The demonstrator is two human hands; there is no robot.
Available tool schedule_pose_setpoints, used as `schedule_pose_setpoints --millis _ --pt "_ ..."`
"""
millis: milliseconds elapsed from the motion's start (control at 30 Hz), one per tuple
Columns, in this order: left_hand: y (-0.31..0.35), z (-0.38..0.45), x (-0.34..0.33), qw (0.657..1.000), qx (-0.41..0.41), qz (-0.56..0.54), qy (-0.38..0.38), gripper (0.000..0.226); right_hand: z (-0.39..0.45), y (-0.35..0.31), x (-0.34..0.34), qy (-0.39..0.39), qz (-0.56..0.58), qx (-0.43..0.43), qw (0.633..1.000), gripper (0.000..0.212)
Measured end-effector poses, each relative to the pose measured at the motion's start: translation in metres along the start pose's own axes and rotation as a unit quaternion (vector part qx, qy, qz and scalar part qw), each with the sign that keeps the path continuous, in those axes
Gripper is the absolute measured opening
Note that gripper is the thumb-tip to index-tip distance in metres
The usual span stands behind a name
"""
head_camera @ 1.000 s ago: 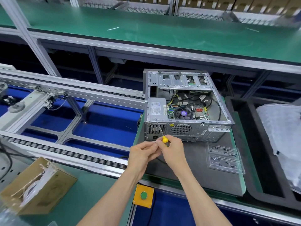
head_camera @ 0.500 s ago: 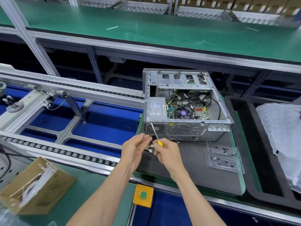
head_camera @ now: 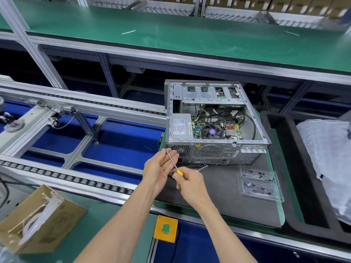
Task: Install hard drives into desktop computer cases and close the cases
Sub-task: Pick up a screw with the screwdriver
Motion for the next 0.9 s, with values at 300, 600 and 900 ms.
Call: schedule_pose_setpoints --millis 300,600,900 --pt "0.005 0.000 -0.008 0.999 -0.016 0.027 -0.013 0.026 -0.002 0.001 0.002 0.012 -0.006 -0.006 1.000 0.027" --pt "0.009 0.004 -0.021 0.989 -0.004 0.146 -0.029 0.025 -0.018 -0.006 0.000 0.075 -0.015 -0.014 0.997 0.028" --pt "0.010 0.004 -0.031 0.995 0.026 0.095 -0.027 0.025 -0.025 -0.025 -0.013 0.087 0.027 -0.061 0.994 0.025"
Point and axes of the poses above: each hand's wrist, its own z-axis towards the middle knuckle, its own x-axis out of the back of the hand, y = z × x, the point moved 6 cm from there along z, towards the middle knuckle, and after that the axes turned 14 degrees about -x, right-handed, at the moved point
